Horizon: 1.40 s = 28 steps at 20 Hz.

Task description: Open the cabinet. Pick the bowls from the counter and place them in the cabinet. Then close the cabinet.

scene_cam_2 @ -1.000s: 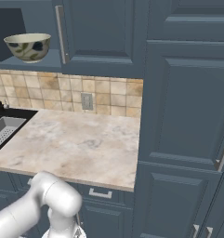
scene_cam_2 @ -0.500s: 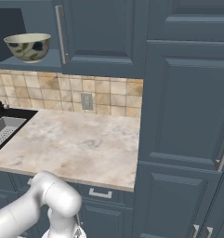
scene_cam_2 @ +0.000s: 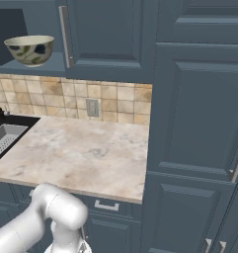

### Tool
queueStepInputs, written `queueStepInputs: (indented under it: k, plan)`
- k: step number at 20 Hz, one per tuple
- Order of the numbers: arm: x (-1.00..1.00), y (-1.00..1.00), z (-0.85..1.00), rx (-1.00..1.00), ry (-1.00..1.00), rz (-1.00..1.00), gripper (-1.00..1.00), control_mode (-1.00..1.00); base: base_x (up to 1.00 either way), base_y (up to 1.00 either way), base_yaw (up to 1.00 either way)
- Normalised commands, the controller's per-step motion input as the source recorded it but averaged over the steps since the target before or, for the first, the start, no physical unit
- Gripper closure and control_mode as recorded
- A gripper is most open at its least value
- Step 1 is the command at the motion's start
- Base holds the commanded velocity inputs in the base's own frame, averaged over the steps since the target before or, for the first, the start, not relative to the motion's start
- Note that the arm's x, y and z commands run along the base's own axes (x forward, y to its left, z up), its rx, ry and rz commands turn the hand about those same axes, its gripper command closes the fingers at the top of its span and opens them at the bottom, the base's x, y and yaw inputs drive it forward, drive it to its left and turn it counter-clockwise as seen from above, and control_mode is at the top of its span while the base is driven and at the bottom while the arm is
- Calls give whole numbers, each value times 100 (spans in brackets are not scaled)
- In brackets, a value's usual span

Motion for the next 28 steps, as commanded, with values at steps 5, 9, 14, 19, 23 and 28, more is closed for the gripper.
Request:
queueStepInputs:
  k: [5,9,14,19,23,28]
  plan:
    - [44,-72,0,3,-2,-1,-100,-100,0,0,0]
    - [56,-75,0,6,0,-2,-100,-100,0,0,0]
    - [75,-44,0,1,1,-2,-100,-100,0,0,0]
    - [81,-17,0,0,1,-1,-100,-100,0,0,0]
    - [79,-11,0,0,0,0,-100,-100,0,0,0]
    - [87,-17,0,0,0,-2,-100,-100,0,0,0]
